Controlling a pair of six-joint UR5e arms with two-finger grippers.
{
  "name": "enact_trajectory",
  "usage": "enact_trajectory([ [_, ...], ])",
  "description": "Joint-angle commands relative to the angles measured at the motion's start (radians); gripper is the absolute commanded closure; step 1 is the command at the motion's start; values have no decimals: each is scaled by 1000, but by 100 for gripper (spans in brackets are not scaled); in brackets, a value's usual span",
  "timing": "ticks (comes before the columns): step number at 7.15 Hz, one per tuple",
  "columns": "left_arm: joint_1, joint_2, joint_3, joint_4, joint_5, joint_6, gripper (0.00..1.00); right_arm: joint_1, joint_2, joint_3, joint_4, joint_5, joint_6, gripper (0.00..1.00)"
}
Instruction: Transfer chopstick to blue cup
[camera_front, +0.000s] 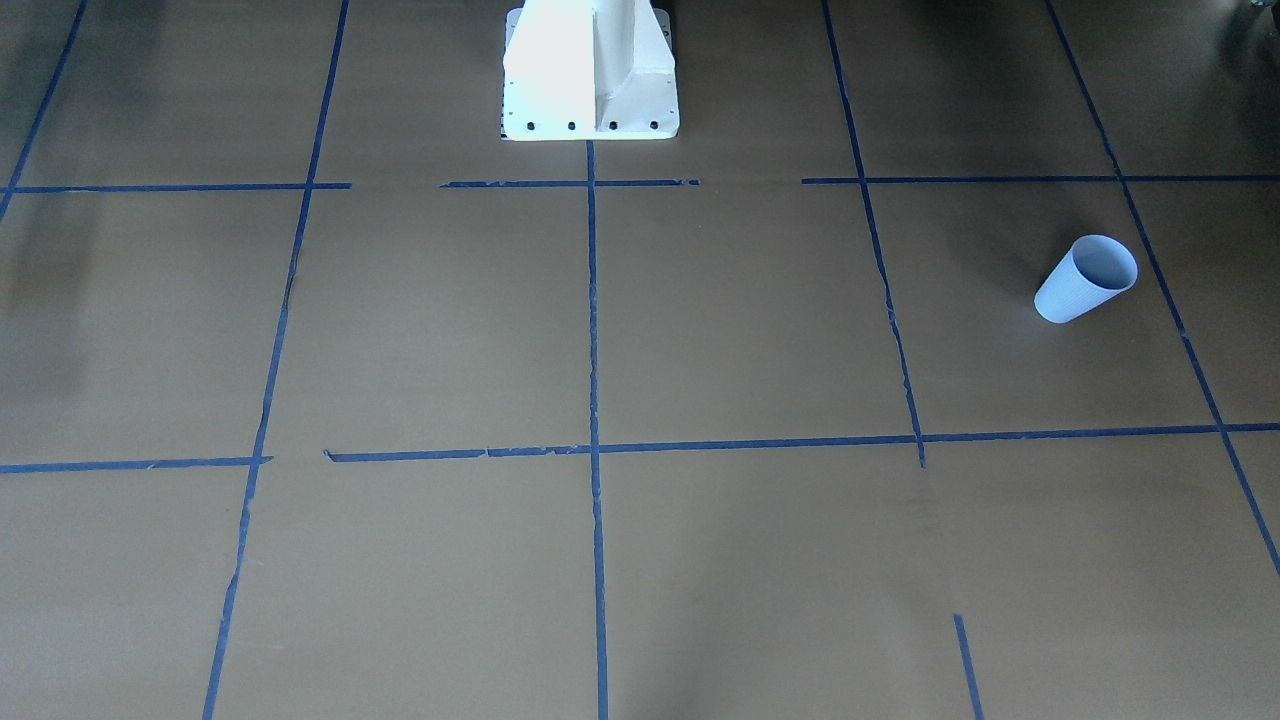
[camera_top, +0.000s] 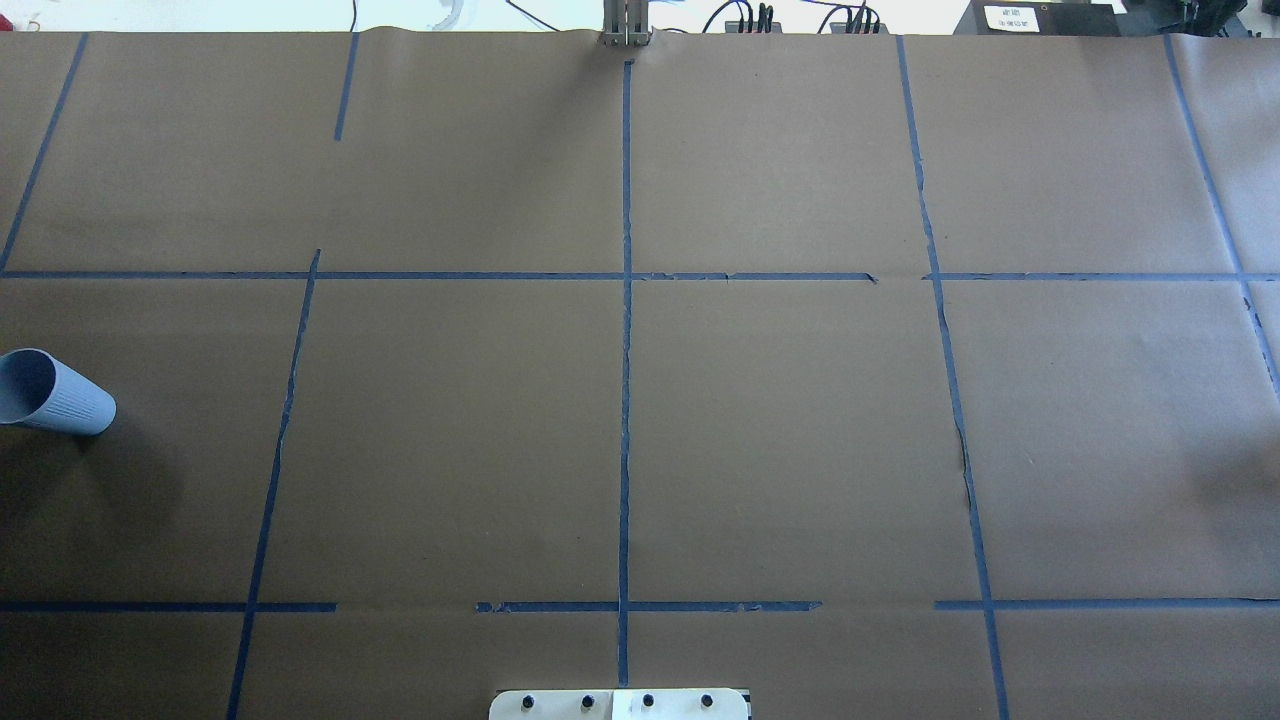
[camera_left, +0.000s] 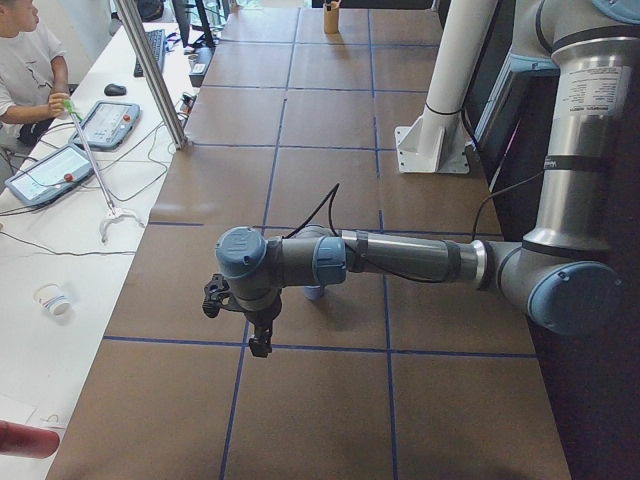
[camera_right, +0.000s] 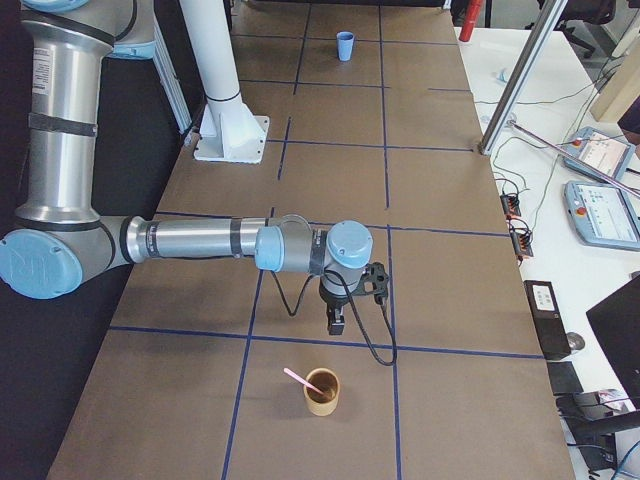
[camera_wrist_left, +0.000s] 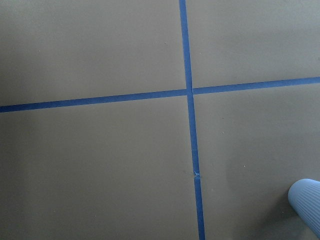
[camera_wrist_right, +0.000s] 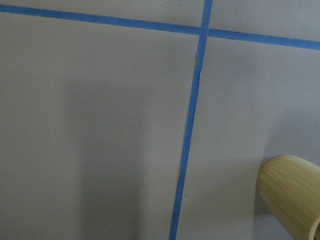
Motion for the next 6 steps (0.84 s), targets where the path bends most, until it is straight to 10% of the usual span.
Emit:
enact_trajectory([
  [1,0,17,-9,-21,1,11,0,12,11,12,1,-6,-23,0],
  [6,2,72,-39,-56,1,14,0,12,8,13,1,0,-22,0],
])
